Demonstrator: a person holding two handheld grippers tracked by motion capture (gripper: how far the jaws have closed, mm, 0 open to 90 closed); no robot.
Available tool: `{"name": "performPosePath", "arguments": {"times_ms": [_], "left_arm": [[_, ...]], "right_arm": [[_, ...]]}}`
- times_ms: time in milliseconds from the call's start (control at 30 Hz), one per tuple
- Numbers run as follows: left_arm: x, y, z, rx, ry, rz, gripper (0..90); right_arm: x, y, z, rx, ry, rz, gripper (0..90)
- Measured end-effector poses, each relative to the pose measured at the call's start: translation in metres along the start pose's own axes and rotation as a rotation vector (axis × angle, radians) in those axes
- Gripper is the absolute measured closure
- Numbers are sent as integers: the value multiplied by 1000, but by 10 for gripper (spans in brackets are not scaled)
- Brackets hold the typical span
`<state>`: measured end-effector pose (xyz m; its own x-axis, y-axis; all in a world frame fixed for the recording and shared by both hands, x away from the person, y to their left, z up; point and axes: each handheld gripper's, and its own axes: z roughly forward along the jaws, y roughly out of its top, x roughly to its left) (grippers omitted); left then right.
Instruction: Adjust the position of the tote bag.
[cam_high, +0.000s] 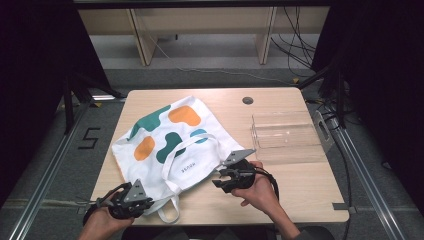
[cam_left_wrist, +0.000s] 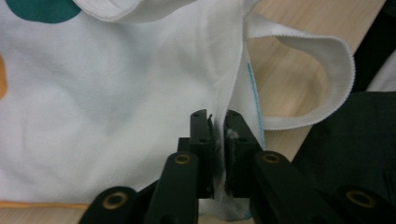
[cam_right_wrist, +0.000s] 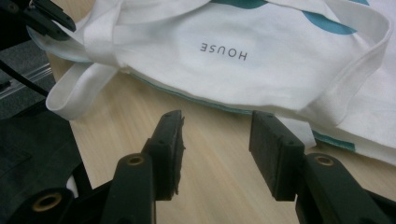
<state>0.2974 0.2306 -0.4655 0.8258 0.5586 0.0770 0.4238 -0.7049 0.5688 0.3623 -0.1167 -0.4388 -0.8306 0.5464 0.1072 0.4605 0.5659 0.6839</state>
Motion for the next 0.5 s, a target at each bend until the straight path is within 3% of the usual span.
{"name": "performPosePath", "arguments": {"times_ms": [33, 167, 200, 267, 300, 333, 400, 433, 467, 500], "left_arm": [[6, -3, -3, 15, -8, -7, 859], [24, -15, -11, 23, 24, -43, 875], [28, -18, -13, 23, 35, -54, 875], [36, -28, -14, -27, 86, -106, 876], [40, -32, -16, -31, 100, -128, 876], [45, -35, -18, -21, 123, -134, 876], [54, -40, -22, -6, 152, -158, 875], [59, -42, -25, 10, 167, -157, 875], [62, -45, -26, -3, 174, -183, 874], [65, -46, -28, 0, 174, -188, 872]], "right_arm": [[1, 0, 1, -10, 2, 7, 550], [0, -1, 0, 13, -9, 4, 551], [-1, -1, 2, -5, -11, -2, 552], [-3, -1, -1, 0, -16, -21, 553], [-3, -2, 0, -6, -19, -2, 556], [-5, -2, -2, 0, -30, -21, 556], [-6, -3, -3, -11, -55, -8, 556], [-7, -2, -6, 12, -50, -15, 556], [-8, -3, -4, -2, -57, -7, 556], [-10, -4, -5, 4, -89, -21, 556]]}}
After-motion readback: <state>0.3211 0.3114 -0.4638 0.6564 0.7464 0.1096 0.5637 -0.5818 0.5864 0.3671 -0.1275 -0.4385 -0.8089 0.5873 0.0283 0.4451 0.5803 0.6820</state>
